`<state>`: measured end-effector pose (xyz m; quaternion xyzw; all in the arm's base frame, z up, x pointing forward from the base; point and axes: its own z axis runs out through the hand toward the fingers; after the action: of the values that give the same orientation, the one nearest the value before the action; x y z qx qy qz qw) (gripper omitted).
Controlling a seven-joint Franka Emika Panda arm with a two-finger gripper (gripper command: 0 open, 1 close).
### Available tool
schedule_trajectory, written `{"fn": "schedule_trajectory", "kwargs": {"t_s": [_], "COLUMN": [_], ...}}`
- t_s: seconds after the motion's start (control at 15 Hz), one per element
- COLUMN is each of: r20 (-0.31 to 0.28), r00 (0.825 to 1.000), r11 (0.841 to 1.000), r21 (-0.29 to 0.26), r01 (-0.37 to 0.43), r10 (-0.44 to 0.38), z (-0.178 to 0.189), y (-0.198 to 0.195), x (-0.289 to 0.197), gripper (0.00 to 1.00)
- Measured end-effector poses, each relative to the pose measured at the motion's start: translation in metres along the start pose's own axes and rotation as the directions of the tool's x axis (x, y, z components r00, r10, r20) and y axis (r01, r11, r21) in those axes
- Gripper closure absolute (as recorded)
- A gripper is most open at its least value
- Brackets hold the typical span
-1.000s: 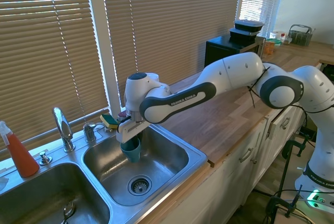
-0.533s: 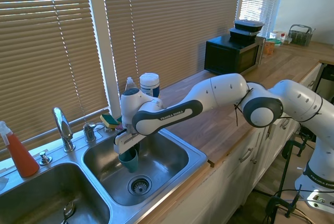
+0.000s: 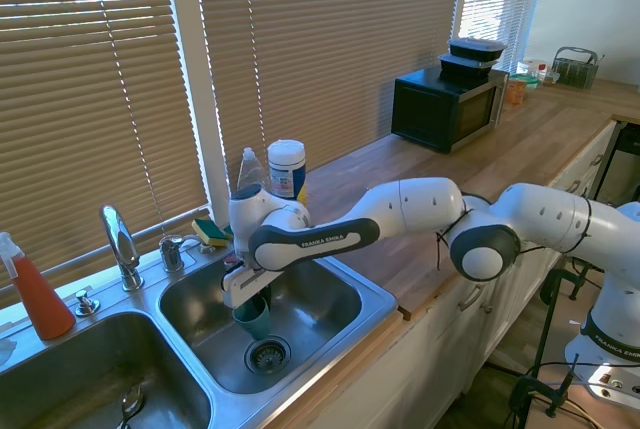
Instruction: Put the mug in the sink
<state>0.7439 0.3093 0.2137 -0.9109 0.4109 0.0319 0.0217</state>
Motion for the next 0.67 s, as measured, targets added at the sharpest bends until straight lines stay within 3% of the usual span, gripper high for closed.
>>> {"fn": "schedule_trajectory", "kwargs": {"t_s": [0.67], "r20": [0.012], "r00": [1.0], "r11": [1.0], "r21": [0.023], "r01": [-0.002], "r10": [0.002], "z": [-0.0041], "y": [-0.0029], "x": [-0.0016], "gripper": [0.0]}}
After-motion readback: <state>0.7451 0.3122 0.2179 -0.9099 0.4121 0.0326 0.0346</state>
